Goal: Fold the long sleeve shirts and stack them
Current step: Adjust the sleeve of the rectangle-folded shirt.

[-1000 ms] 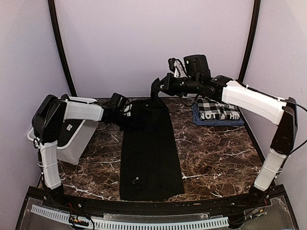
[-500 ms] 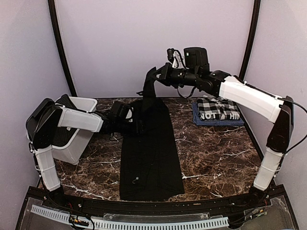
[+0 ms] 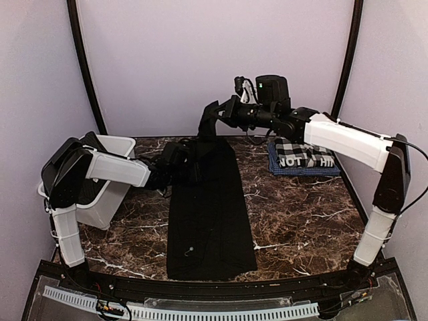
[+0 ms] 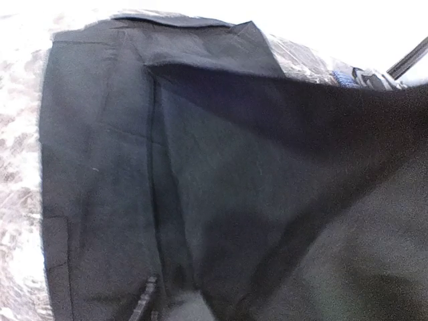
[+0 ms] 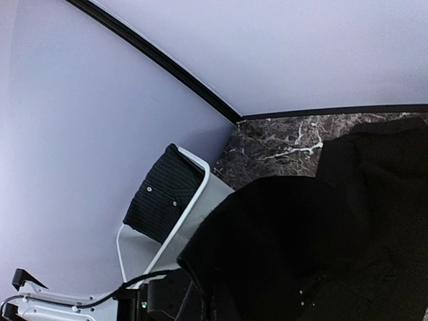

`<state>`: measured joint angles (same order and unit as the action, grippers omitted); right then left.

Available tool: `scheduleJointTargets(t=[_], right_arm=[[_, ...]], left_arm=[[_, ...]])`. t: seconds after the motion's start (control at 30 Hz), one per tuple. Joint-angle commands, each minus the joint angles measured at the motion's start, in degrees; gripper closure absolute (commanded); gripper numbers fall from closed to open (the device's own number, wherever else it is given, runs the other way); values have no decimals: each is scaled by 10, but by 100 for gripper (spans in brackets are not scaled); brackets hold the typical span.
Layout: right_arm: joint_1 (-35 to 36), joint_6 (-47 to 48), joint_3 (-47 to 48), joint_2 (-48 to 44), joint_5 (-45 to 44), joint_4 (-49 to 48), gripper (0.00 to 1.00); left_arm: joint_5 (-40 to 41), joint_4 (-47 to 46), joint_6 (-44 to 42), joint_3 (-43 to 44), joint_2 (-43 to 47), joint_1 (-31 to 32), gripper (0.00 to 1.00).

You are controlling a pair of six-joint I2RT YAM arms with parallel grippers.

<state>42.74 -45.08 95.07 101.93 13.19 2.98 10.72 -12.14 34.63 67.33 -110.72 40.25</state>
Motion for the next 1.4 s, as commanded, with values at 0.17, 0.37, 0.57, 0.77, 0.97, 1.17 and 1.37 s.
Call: scheduleJointTargets(t=[0.17, 0.37, 0.57, 0.77, 0.97, 1.17, 1.37], right_arm=[[-3, -40, -145, -95, -46, -27, 100], [-3, -52, -241, -156, -61, -8, 100], [-1, -66, -327, -193, -19, 22, 100], [15, -94, -413, -207, 40, 14, 100], [55, -133, -465, -197, 78, -14, 100], [84, -128, -498, -204, 90, -19, 88], [103, -56, -508, -211, 97, 8, 65]], left_arm=[[61, -10, -7, 13, -5, 0, 80], [64, -47, -21, -35, 23, 0, 100], [14, -108, -57, -92, 54, 0, 100], [-14, -103, -65, -111, 57, 0, 92], [-40, -82, -39, -131, 77, 0, 72], [-62, -70, 2, -204, 132, 0, 60], [-58, -11, 9, -242, 191, 0, 53]])
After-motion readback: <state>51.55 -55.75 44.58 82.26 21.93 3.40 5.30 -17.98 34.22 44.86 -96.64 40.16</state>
